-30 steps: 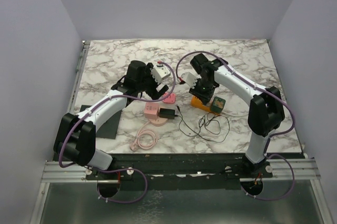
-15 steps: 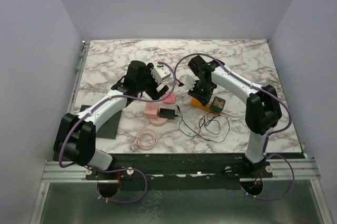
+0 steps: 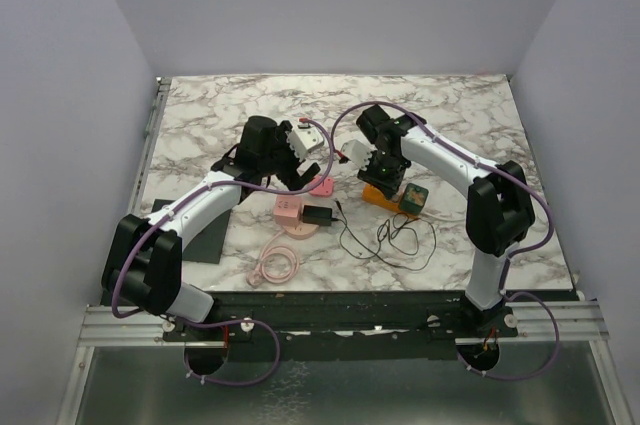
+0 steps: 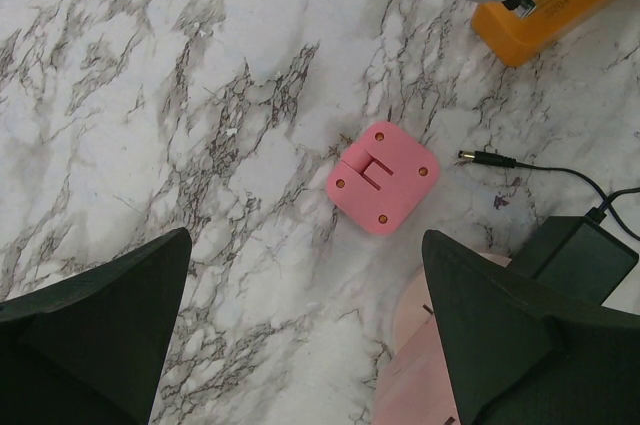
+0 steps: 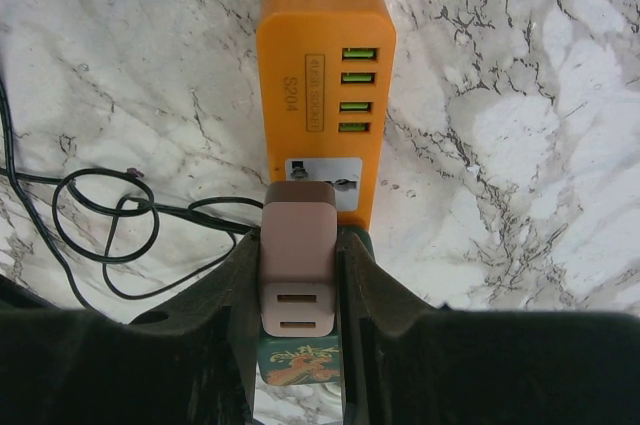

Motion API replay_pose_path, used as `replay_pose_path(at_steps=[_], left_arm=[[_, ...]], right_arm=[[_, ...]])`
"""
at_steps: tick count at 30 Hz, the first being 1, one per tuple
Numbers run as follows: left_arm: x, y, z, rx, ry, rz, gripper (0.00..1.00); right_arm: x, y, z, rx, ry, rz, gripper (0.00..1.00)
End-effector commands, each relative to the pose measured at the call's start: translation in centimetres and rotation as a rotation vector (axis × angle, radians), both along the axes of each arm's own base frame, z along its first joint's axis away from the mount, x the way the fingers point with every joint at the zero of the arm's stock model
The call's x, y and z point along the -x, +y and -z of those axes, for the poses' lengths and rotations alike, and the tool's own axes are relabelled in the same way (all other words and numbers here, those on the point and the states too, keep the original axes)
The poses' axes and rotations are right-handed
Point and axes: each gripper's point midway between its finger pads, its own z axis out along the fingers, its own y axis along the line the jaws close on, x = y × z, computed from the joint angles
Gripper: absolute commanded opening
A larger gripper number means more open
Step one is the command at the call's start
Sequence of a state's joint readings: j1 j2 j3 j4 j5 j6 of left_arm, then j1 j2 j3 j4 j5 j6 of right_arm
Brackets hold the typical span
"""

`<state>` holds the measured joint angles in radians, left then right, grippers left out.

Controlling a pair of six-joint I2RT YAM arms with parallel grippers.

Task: Insert the plug

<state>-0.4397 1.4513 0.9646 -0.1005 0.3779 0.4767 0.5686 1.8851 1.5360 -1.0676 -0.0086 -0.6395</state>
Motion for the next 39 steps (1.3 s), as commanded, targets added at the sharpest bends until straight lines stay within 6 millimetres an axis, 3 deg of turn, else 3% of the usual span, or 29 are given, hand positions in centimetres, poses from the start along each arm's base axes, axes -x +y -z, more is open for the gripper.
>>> replay_pose_path(at_steps=[1, 19, 25, 39], left_arm=[[0.6, -0.1, -0.5, 0.021, -0.003, 0.021, 0.99], [0.9, -0.1, -0.7, 0.033, 0.001, 0.024, 0.99], [1.1, -0.2, -0.7, 0.041, 0.008, 0.026, 0.99], [1.3, -0.2, -0.9, 0.049, 0.010, 0.026, 0.99]], right_arm=[[-0.3, -0.3, 0.8, 0.040, -0.005, -0.015, 0.01], [1.3, 0.3, 1.7, 0.033, 0.042, -0.031, 0.01], [0.6, -1.0, 1.8, 0.100, -0.015, -0.022, 0.01], [-0.4, -1.3, 1.3, 0.118, -0.061, -0.010, 0.01]])
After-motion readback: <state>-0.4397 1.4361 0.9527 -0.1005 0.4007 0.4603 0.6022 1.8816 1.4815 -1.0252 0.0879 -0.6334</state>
